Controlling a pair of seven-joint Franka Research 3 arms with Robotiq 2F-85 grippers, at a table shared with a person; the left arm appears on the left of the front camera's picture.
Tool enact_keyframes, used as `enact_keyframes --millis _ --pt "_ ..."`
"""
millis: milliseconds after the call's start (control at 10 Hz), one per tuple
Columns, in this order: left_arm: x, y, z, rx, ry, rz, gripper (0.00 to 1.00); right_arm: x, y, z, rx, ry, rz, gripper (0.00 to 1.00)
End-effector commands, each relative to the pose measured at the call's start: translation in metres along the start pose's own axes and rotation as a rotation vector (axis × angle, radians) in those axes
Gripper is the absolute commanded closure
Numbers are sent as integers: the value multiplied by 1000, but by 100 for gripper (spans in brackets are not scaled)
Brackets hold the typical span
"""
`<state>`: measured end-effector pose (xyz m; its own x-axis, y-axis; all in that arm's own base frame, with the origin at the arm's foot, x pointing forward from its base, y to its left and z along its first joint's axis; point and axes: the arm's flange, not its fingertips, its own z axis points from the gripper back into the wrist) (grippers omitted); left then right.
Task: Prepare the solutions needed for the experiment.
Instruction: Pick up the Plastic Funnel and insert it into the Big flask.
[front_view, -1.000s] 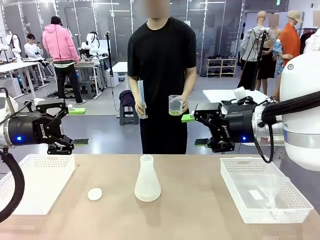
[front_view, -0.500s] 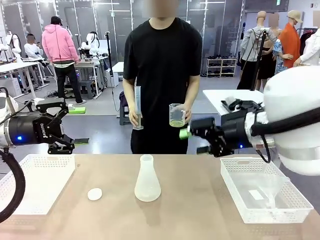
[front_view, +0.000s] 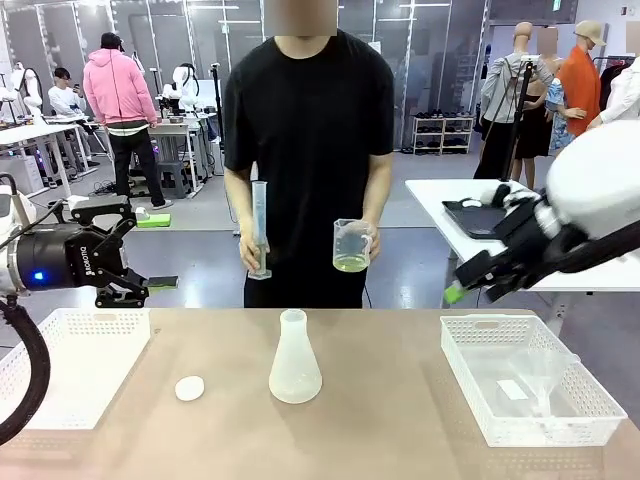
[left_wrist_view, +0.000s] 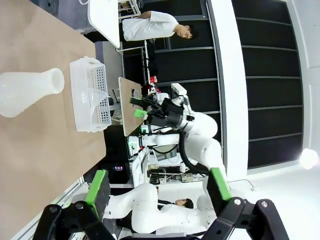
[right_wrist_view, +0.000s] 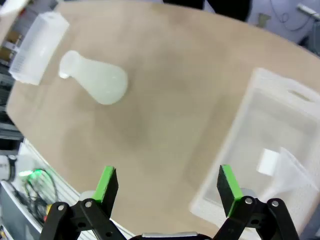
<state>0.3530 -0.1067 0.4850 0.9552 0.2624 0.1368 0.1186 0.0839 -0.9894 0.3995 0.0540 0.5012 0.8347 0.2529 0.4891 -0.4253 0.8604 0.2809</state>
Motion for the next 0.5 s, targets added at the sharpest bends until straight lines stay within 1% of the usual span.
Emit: enact_keyframes --millis 0,100,200,300,400 --pt "-3 -3 -2 -23 -5 19 0 8 3 37 -33 87 94 0" --pt "-3 -3 -2 -23 -5 19 0 8 0 42 -66 103 69 0" --pt "-3 -3 -2 -23 -5 19 0 6 1 43 -56 74 51 0" --pt "-3 -3 -2 -23 -5 19 0 7 -6 41 -58 78 50 0" --pt "-3 -3 -2 -23 -5 19 0 7 -6 41 -58 78 50 0"
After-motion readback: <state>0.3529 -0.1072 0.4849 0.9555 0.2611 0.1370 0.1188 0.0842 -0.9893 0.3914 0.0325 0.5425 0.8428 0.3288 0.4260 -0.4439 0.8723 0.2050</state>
